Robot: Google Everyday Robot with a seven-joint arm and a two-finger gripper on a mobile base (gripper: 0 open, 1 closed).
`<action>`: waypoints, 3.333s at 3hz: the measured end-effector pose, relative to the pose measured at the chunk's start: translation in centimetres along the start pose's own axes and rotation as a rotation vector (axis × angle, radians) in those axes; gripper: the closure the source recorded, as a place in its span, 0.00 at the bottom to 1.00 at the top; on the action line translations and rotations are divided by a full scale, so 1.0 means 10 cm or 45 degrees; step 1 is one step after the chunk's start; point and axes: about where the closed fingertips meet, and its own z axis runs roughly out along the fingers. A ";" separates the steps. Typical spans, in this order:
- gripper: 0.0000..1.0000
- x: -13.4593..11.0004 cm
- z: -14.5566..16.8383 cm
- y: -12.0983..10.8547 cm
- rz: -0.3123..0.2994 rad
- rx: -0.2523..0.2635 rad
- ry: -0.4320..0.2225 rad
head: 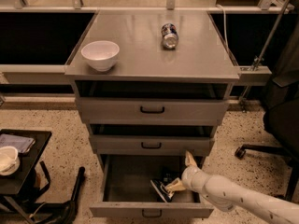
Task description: Pick blue chip bag from bottom drawer and place on counter
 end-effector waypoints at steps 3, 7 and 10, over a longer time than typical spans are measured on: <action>0.00 1.05 0.77 0.47 0.241 -0.108 0.122; 0.00 1.37 1.45 0.67 0.299 -0.180 0.223; 0.00 1.51 1.68 0.82 0.358 -0.255 0.210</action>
Offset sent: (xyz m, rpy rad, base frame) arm 0.0047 -0.0184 -0.1642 0.0917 0.2352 -0.1116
